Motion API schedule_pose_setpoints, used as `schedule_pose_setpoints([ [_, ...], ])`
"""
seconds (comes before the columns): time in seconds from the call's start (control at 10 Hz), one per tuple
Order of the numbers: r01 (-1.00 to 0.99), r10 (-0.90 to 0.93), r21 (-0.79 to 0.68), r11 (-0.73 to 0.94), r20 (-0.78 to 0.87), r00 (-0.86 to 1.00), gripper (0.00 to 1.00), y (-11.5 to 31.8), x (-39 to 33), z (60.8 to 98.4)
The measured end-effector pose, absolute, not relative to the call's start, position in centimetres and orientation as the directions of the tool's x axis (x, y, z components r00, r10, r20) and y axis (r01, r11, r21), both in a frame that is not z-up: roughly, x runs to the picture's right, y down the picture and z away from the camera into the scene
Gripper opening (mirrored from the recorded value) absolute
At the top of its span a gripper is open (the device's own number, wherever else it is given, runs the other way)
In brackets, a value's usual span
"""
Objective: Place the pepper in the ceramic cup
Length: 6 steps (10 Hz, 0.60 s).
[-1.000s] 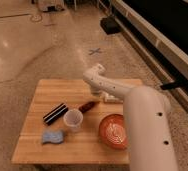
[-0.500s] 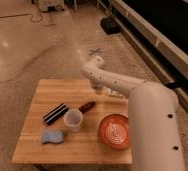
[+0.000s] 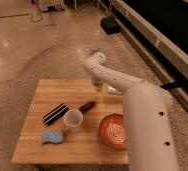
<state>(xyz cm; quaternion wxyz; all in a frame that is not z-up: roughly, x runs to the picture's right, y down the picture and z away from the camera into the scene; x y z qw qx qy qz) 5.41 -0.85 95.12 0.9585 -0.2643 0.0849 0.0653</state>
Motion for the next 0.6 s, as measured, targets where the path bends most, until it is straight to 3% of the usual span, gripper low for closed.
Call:
schedule_pose_setpoints([
  [0.2, -0.147, 0.068, -0.538, 0.830, -0.164, 0.984, 0.77, -0.9, 5.5, 96.1],
  [0.6, -0.074, 0.024, -0.608, 0.790, -0.090, 0.996, 0.80, 1.9, 4.1, 95.9],
])
